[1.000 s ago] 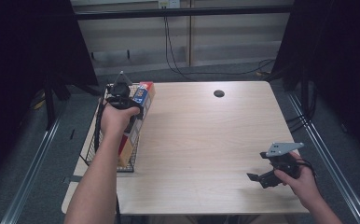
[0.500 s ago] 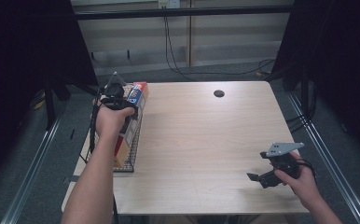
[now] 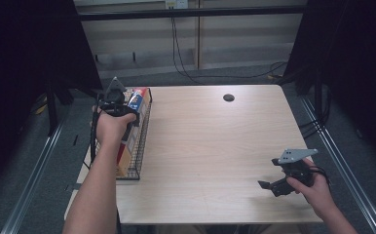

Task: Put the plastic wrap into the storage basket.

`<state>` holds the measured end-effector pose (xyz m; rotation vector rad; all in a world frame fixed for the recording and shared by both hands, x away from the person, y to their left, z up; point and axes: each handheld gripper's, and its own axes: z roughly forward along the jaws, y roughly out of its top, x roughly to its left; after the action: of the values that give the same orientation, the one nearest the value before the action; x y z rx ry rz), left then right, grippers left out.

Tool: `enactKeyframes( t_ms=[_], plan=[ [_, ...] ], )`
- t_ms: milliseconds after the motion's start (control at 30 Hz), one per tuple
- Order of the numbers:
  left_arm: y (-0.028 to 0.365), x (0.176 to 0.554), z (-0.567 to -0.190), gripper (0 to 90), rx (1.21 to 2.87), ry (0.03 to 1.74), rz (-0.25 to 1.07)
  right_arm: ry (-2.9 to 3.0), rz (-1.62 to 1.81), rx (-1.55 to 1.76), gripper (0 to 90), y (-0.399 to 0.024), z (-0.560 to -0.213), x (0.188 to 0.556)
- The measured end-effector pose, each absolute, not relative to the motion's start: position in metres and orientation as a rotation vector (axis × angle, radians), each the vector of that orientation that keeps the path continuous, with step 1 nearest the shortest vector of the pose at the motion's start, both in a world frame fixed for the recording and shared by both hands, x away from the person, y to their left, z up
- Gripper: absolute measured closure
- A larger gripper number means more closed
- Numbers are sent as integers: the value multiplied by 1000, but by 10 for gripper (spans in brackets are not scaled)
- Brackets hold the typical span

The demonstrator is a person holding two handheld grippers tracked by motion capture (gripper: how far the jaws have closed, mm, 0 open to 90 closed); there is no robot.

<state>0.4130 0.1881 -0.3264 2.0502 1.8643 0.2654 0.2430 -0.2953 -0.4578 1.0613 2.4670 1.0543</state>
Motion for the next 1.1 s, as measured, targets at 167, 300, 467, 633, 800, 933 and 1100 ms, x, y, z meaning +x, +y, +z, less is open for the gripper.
enactKeyframes(
  t_ms=[167, 300, 467, 633, 800, 933, 1100],
  plan=[
    [192, 412, -327, 432, 2040, 1875, 270, 2468, 1054, 1061, 31, -295, -458, 243],
    [195, 412, -329, 432, 2025, 1893, 270, 2469, 1053, 1062, 31, -295, -458, 243],
    [199, 411, -331, 432, 2023, 1898, 271, 2467, 1053, 1063, 31, -295, -458, 243],
    [203, 410, -333, 432, 2011, 1915, 273, 2470, 1053, 1062, 31, -294, -458, 243],
    [207, 410, -336, 432, 2007, 1926, 282, 2472, 1052, 1060, 31, -294, -458, 243],
    [211, 411, -341, 432, 2006, 1932, 280, 2472, 1050, 1062, 31, -294, -458, 243],
    [216, 412, -352, 431, 1990, 1954, 281, 2471, 1050, 1060, 31, -295, -458, 243]
  ],
)
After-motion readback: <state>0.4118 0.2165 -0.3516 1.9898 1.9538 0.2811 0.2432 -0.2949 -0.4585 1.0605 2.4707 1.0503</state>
